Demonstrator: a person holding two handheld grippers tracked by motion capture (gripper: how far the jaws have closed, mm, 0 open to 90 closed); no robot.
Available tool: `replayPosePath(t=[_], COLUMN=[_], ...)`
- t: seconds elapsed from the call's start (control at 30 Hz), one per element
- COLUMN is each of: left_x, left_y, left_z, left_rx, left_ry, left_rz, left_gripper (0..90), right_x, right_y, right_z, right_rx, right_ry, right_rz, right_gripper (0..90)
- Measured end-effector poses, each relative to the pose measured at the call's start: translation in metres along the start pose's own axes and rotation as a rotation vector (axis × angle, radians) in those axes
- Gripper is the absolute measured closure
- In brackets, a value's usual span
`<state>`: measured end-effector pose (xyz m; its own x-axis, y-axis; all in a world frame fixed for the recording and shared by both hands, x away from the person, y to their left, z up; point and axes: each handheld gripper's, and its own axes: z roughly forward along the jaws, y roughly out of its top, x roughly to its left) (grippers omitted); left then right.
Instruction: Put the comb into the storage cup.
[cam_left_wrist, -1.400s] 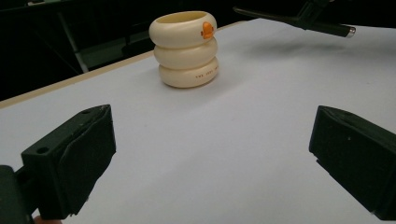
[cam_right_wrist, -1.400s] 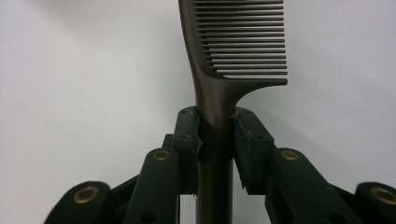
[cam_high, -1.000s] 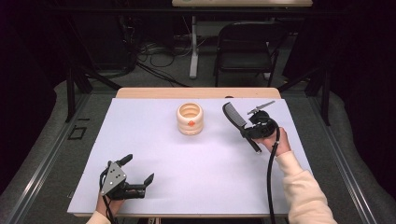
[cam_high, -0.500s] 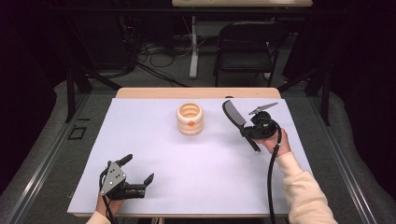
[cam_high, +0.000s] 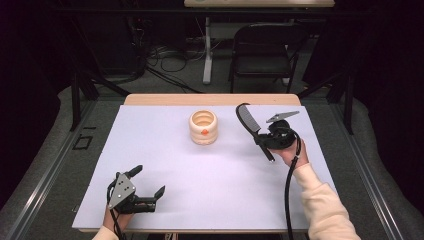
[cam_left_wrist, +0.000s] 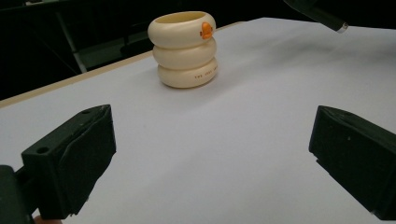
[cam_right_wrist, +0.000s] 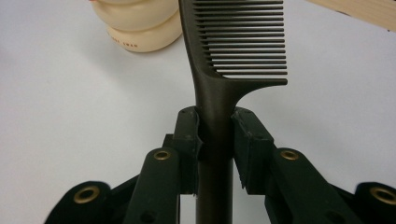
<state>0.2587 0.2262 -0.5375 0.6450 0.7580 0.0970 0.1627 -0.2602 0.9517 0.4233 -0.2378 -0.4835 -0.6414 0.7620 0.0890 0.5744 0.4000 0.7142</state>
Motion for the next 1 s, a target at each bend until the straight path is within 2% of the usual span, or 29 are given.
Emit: replayPosePath(t=[0.2, 0.4, 0.63, 0.83, 1.0], left_x=[-0.001, -0.001, 0.0, -0.001, -0.001], left_y=[0.0, 0.0, 0.0, 0.0, 0.0], left_z=[0.0, 0.0, 0.0, -0.002, -0.001], left_rx=[-0.002, 0.001, 0.002, -0.005, -0.002], left_ry=[-0.003, -0.004, -0.002, 0.006, 0.001], left_rz=[0.004, 0.002, 0.002, -0.001, 0.002], left_gripper=[0.6, 0.6, 0.6, 0.7, 0.7], right_x=[0.005, 0.009, 0.014, 0.021, 0.024], right_y=[0.002, 0.004, 0.005, 0.008, 0.009], right_z=[-0.002, -0.002, -0.003, -0.002, -0.002], right_rx=[-0.031, -0.066, -0.083, -0.107, -0.112], right_ry=[0.006, 0.01, 0.015, 0.026, 0.029], right_rz=[-0.003, -0.028, -0.039, -0.072, -0.072], right_gripper=[72.3, 72.2, 72.3, 72.3, 72.3])
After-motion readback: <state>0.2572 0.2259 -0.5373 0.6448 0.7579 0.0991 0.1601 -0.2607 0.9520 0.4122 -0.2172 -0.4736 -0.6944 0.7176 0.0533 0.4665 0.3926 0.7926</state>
